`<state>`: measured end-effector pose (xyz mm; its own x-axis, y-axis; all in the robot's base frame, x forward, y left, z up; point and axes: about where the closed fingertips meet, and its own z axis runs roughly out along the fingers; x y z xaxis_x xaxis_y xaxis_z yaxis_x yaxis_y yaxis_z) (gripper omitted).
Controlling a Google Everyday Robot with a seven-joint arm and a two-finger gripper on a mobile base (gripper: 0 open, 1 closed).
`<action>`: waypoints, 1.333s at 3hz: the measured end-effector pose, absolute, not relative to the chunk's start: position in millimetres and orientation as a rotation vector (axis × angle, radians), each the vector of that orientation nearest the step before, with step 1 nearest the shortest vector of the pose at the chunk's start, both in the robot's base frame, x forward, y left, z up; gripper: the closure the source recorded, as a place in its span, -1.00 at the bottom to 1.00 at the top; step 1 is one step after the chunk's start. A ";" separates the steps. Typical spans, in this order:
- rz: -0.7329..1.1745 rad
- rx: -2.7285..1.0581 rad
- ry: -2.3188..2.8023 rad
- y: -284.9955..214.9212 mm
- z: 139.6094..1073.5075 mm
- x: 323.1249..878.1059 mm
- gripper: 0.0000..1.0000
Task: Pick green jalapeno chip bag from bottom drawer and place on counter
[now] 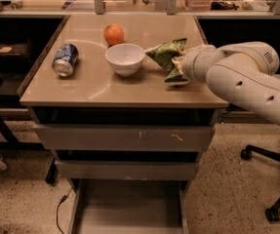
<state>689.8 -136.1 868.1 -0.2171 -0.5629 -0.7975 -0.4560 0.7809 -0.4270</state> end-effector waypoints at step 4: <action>-0.119 -0.780 1.856 -136.0 867.7 689.9 -0.75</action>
Offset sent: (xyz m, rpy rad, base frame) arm 0.0002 0.0000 -0.0005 0.0005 0.0007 -0.0001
